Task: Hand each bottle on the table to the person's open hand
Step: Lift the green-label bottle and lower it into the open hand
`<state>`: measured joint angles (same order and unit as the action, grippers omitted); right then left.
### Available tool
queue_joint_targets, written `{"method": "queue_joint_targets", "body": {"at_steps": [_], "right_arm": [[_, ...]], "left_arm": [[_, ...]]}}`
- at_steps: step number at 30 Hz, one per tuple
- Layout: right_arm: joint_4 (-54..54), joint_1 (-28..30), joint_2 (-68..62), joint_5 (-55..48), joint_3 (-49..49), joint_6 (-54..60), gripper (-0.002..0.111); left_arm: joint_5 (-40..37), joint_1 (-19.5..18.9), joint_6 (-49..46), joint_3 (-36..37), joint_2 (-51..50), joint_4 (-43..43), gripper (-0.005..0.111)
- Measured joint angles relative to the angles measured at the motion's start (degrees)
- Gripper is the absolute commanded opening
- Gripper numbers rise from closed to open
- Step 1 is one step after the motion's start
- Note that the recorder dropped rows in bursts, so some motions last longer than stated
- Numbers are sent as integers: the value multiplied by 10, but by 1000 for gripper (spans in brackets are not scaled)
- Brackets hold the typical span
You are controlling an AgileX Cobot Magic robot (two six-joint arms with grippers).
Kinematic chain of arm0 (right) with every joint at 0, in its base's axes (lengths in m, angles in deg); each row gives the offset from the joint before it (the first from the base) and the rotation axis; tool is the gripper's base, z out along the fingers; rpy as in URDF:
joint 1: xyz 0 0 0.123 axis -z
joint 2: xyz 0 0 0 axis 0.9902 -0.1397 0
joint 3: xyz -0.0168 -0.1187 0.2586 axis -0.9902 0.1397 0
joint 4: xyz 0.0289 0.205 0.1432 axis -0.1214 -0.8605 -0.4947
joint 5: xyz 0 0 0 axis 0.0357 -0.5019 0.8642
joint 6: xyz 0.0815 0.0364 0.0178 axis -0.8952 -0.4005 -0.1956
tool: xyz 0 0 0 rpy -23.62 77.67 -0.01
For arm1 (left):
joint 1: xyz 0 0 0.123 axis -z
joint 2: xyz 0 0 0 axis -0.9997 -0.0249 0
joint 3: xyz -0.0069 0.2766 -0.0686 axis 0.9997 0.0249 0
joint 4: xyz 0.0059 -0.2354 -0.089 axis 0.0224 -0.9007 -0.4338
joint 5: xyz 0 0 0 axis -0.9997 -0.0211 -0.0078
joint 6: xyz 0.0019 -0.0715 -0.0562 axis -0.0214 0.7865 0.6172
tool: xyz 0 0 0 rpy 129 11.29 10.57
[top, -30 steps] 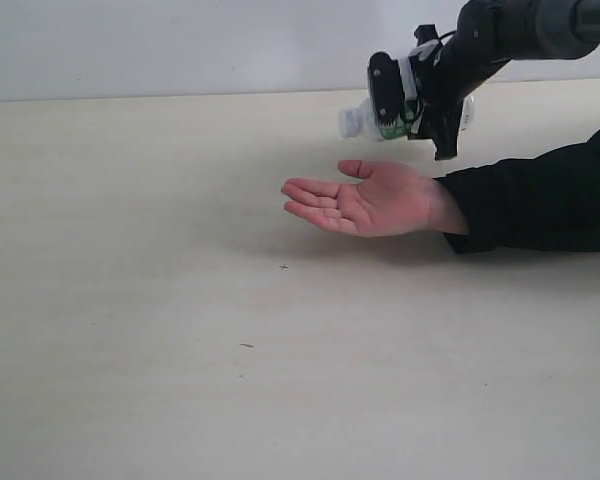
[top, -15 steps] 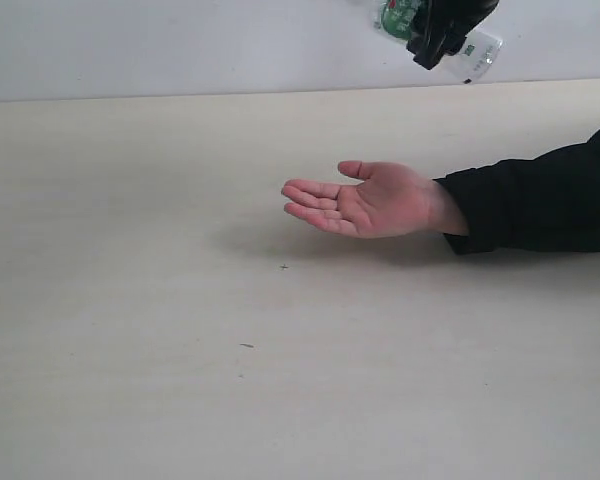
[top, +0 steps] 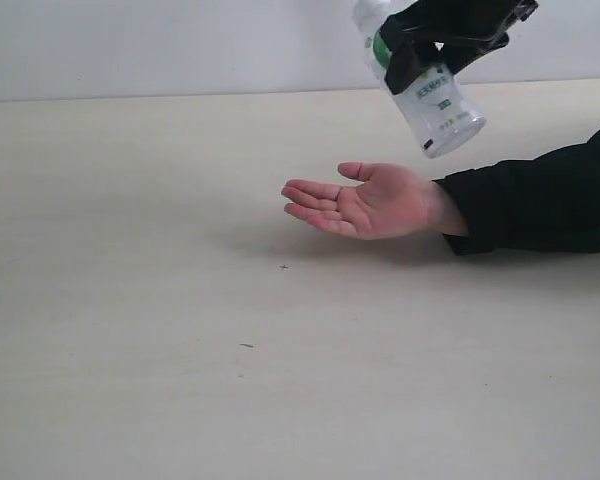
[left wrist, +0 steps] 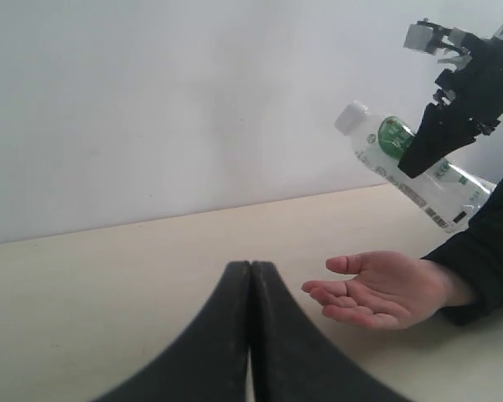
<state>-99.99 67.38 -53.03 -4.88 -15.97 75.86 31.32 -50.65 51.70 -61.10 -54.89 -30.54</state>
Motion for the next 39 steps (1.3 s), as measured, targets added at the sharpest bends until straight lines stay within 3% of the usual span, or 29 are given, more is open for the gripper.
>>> {"method": "queue_joint_targets", "body": {"at_steps": [11, 23, 39], "right_arm": [[-48, -6, 0, -78, 0, -59, 0], [85, -140, 0, -46, 0, -242, 0], [121, -143, -85, -20, 0, -302, 0]], "left_arm": [[0, 0, 0, 0, 0, 0, 0], [0, 0, -1, 0, 0, 0, 0], [0, 0, -2, 0, 0, 0, 0]]}}
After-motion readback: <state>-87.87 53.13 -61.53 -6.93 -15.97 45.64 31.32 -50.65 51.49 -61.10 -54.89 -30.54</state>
